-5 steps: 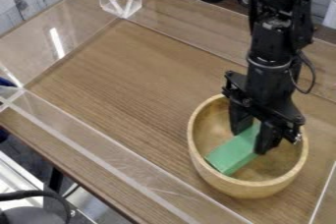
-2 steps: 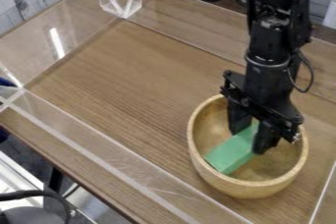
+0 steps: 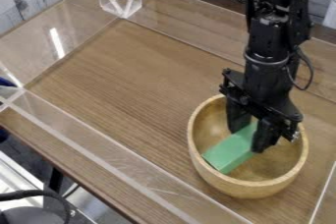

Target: Remove the green block from inside the brown bowl and put it on the table

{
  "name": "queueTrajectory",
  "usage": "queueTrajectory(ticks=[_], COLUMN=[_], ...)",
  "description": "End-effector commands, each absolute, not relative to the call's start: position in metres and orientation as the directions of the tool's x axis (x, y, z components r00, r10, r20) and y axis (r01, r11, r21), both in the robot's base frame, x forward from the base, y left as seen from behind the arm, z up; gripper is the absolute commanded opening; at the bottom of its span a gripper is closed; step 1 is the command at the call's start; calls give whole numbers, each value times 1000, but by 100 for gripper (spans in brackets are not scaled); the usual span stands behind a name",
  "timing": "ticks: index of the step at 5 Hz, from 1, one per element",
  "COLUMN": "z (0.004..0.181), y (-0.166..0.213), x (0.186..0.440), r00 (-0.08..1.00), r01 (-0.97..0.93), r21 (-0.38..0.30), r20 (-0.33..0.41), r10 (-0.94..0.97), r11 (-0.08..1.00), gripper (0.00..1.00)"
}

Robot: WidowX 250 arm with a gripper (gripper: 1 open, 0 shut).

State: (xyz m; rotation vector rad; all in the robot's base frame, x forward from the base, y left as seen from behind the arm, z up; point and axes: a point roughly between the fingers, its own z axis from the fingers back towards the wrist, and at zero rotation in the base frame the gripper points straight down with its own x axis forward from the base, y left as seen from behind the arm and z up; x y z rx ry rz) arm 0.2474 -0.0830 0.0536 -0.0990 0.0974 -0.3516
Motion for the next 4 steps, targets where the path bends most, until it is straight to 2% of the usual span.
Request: queueTrajectory(ticks=[1, 4], z=[78, 84], y=[-83, -78], x=[259, 259], r00=[941, 944], r01=[338, 328], r21=[-110, -114], r20=[13, 14], r10=[-338, -329], r11=[935, 938], gripper=[0, 0])
